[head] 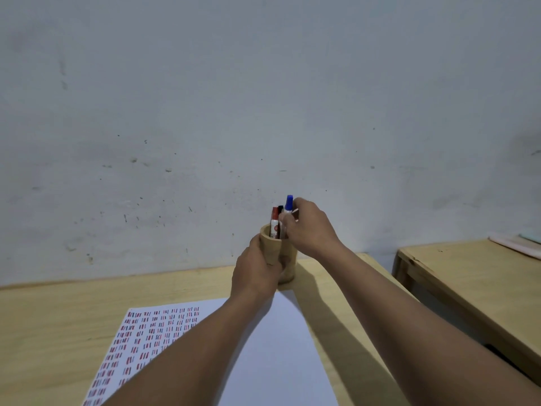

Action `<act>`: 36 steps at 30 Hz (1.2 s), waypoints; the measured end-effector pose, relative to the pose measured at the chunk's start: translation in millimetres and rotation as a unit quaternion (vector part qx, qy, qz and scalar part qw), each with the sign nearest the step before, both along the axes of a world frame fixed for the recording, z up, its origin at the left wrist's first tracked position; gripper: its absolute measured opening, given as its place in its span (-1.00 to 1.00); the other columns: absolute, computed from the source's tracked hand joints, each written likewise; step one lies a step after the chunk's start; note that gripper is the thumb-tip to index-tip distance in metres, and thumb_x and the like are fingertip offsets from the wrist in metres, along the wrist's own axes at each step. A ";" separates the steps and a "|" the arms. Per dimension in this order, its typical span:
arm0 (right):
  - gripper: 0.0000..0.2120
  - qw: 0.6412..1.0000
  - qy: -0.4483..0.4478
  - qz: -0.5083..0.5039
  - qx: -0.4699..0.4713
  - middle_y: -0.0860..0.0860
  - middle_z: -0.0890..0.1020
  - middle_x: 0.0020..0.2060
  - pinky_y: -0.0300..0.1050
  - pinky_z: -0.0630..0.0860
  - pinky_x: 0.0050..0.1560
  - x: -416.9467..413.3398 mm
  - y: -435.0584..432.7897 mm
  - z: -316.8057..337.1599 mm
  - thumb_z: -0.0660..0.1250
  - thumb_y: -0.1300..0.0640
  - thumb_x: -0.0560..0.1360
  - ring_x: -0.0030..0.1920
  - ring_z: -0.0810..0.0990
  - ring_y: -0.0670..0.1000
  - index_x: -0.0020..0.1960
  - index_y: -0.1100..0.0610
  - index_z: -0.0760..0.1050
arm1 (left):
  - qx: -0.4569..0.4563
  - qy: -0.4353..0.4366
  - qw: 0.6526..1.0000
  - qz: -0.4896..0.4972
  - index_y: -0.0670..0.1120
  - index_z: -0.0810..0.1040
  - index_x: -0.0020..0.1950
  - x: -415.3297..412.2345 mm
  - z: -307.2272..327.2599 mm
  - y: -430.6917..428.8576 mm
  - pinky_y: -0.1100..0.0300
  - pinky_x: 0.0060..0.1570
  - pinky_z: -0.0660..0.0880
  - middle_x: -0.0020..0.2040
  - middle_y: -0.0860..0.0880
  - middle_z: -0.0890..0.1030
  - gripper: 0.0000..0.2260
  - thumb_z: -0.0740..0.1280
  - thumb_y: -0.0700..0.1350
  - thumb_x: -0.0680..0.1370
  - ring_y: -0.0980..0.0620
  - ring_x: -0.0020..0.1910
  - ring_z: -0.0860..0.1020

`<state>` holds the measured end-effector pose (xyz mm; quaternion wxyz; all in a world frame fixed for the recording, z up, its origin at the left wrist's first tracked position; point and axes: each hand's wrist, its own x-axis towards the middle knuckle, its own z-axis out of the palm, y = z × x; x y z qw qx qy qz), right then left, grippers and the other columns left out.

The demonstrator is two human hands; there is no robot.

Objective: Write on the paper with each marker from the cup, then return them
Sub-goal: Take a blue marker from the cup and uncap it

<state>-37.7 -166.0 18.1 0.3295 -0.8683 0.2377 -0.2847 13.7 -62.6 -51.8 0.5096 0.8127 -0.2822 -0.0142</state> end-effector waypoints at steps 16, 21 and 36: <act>-0.89 0.991 -0.097 0.088 0.039 0.03 0.63 -0.21 0.07 0.69 -0.14 -62.1 75.9 30.7 0.35 0.09 0.58 -0.25 0.66 0.11 0.06 0.10 0.60 | -0.088 0.031 0.994 0.056 -0.02 0.51 0.39 -37.3 52.2 93.3 0.17 -0.02 0.45 0.08 -0.01 0.66 -0.65 0.29 -0.09 0.60 -0.01 0.00 0.61; -0.74 0.995 -0.014 0.089 -0.032 -0.07 0.59 -0.28 -0.16 0.58 -0.17 -73.5 104.3 15.8 0.23 0.28 0.61 -0.24 0.56 -0.01 0.15 0.11 0.65 | -0.186 0.089 0.978 0.000 0.02 0.62 0.26 -54.1 70.4 132.2 -0.05 0.05 0.65 -0.05 -0.02 0.71 -0.72 0.27 -0.16 0.60 0.01 -0.08 0.69; -0.86 0.992 -0.129 -0.013 0.000 -0.09 0.55 -0.13 -0.06 0.58 -0.16 -98.1 173.7 -1.4 0.35 -0.02 0.57 -0.14 0.61 -0.02 0.01 0.04 0.51 | -0.252 0.079 0.964 0.005 -0.15 0.71 -0.03 -59.5 72.5 177.6 0.12 -0.11 0.68 -0.19 -0.10 0.74 -0.93 0.41 -0.23 0.57 -0.04 -0.14 0.72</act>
